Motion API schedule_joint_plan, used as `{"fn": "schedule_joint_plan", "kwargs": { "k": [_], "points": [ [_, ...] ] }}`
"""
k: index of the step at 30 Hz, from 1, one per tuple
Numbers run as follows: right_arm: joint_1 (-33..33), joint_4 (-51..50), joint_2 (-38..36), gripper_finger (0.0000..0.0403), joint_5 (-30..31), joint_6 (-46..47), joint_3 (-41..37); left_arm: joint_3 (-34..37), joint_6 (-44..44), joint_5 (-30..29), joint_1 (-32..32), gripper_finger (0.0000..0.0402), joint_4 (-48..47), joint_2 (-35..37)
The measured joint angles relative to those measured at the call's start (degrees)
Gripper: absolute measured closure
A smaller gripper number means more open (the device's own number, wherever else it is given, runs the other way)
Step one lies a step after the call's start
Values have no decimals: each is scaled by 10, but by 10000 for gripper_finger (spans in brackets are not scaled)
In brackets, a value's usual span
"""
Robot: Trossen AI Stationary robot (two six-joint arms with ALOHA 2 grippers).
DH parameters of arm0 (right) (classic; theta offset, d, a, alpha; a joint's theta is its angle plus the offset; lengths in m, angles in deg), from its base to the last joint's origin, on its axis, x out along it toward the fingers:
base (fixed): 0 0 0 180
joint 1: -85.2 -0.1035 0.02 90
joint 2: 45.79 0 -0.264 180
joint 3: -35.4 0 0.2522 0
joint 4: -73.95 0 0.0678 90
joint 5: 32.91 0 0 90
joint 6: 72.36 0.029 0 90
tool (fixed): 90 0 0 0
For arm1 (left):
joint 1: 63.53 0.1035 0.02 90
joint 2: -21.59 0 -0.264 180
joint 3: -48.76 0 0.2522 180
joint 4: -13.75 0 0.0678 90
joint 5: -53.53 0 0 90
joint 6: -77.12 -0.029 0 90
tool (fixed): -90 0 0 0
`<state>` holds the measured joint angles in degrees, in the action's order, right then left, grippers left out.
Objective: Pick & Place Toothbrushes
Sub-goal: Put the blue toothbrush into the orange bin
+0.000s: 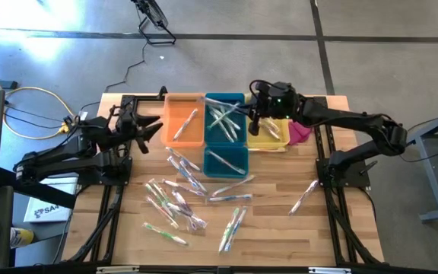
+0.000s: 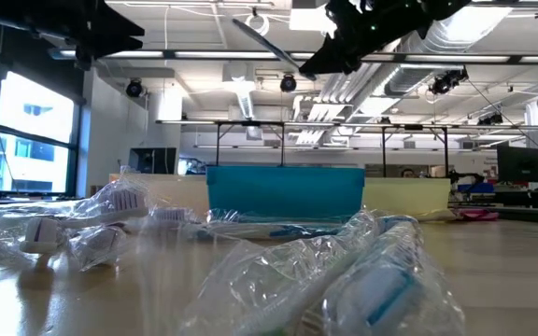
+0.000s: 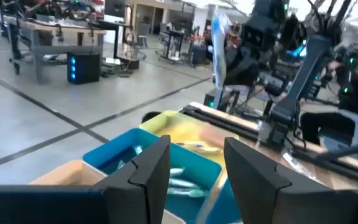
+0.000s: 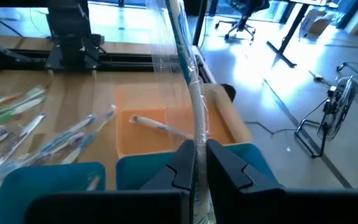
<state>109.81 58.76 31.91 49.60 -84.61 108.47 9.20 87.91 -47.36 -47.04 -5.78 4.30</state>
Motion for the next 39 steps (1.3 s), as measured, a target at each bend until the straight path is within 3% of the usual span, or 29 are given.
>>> {"fn": "schedule_joint_plan", "kwargs": {
  "k": [9,24,39],
  "points": [
    [4,9,14,385,-8,3,0,0,11,-8,0,254,4,-45],
    [-18,9,26,385,-14,6,0,0,35,-8,0,254,107,-149],
    [-52,39,26,385,-14,4,0,0,155,11,0,254,192,-187]
  ]
}}
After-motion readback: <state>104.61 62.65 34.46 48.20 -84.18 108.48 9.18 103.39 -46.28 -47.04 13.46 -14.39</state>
